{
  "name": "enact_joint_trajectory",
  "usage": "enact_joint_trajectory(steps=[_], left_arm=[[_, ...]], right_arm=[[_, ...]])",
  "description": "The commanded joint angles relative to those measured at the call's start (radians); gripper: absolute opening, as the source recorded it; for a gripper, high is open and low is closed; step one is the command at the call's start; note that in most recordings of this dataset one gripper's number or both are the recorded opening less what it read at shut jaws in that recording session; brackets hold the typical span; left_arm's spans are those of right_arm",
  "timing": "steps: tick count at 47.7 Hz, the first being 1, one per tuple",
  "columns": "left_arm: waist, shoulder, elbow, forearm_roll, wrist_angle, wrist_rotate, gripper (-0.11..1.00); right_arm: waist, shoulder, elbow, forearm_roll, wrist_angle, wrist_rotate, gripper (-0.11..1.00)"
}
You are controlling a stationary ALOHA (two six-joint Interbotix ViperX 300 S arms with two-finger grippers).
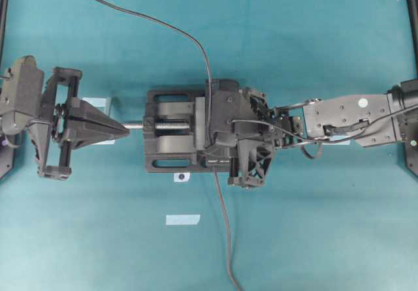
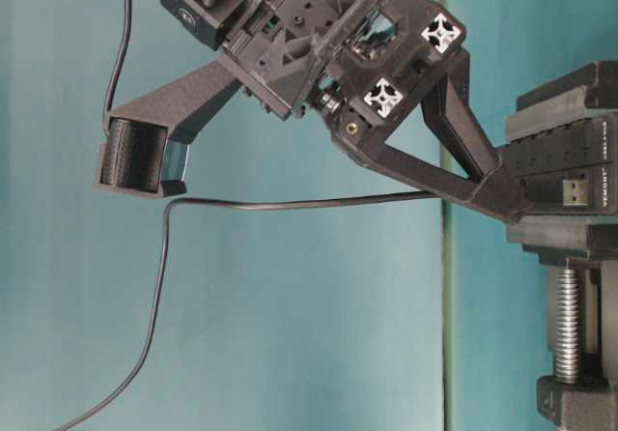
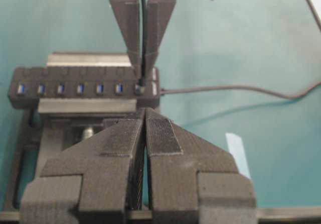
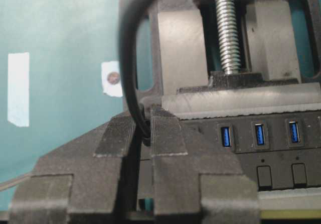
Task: Insert the USB into the front port of the fixed hub.
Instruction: 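Push the held plug into the hub's front port with the right gripper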
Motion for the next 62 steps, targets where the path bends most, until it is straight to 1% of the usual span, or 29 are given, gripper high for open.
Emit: enact_joint_trajectory(steps=[1,22,36,57,62], left_arm=[[-0.002,-0.005,-0.011,0.003,-0.009,-0.003,0.0],[-0.002,-0.003,-0.017,0.002,-0.018,0.003,0.0],[-0.002,-0.006,-0.025,0.002,-0.046,0.003,0.0],[-0.002,-0.002,-0.035,0.002,-0.046,0.008,0.0],[0.0,-0.002,-0.035,0.002,-0.048,0.008,0.0]], right_arm=[[0.003,-0.011,-0.014,-0.002,-0.002,0.014,0.01],[-0.011,-0.015,-0.017,-0.011,-0.005,0.012,0.01],[-0.029,-0.035,-0.038,-0.014,-0.005,0.008,0.01],[-0.031,-0.049,-0.046,-0.015,-0.009,0.005,0.01],[-0.029,-0.049,-0.046,-0.021,-0.032,0.005,0.01]])
